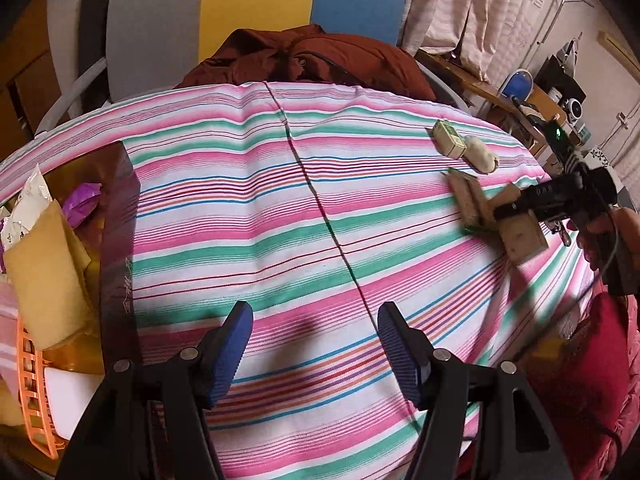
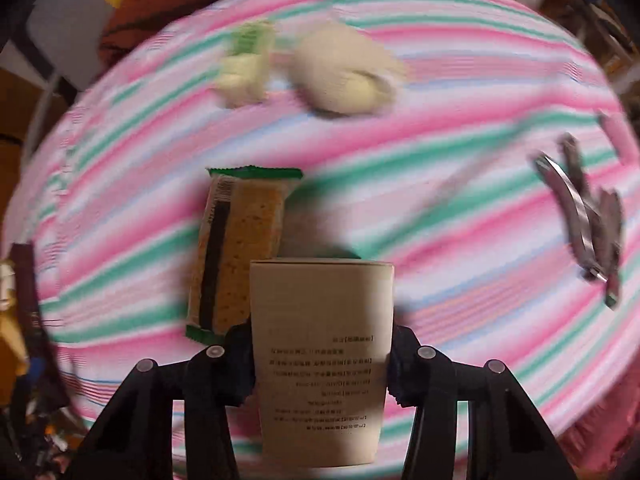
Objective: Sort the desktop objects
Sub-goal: 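Grasp the green-edged cracker packet with the left tool while the right tool holds the box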
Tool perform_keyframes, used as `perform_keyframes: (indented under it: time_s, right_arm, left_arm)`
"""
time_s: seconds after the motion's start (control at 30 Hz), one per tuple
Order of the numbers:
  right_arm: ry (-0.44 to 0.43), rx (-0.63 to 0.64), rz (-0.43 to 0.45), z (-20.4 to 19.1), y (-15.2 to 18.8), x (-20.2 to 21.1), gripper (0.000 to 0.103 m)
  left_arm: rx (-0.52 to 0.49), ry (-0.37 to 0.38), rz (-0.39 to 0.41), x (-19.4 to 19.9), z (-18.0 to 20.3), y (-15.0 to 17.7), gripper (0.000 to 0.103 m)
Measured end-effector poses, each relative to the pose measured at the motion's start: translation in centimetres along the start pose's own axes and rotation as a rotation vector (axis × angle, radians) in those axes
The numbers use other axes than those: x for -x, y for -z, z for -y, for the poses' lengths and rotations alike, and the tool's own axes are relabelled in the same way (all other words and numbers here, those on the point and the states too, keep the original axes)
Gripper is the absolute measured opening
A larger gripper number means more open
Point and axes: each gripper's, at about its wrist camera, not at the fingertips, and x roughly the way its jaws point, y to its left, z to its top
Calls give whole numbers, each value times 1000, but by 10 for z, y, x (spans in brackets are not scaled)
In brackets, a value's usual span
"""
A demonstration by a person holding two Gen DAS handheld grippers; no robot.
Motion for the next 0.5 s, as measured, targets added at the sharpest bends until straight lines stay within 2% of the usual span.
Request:
perform_keyframes:
  time_s: [0.07,0.17,0.27,0.4,0.5]
  right_arm:
    - [-84,-27,21,-10,0,-3,51]
    - [-112,-65,69,-12,1,-6,51]
    - [-70,-77,115,4,-5,-2,51]
    - [69,-54,167,46,-18,2,53]
    - [38,-94,123,58,-19,-3,54]
  left_arm:
    - [2,11,-1,-2,1,-3,66]
    - [-13,20,5,-6,6,-13,66]
    - [-34,36,12,-15,17,-28,67]
    - [-84,94,-5,-41,47,-55,70]
    - [-134,126,-27,-65,75,-72,70]
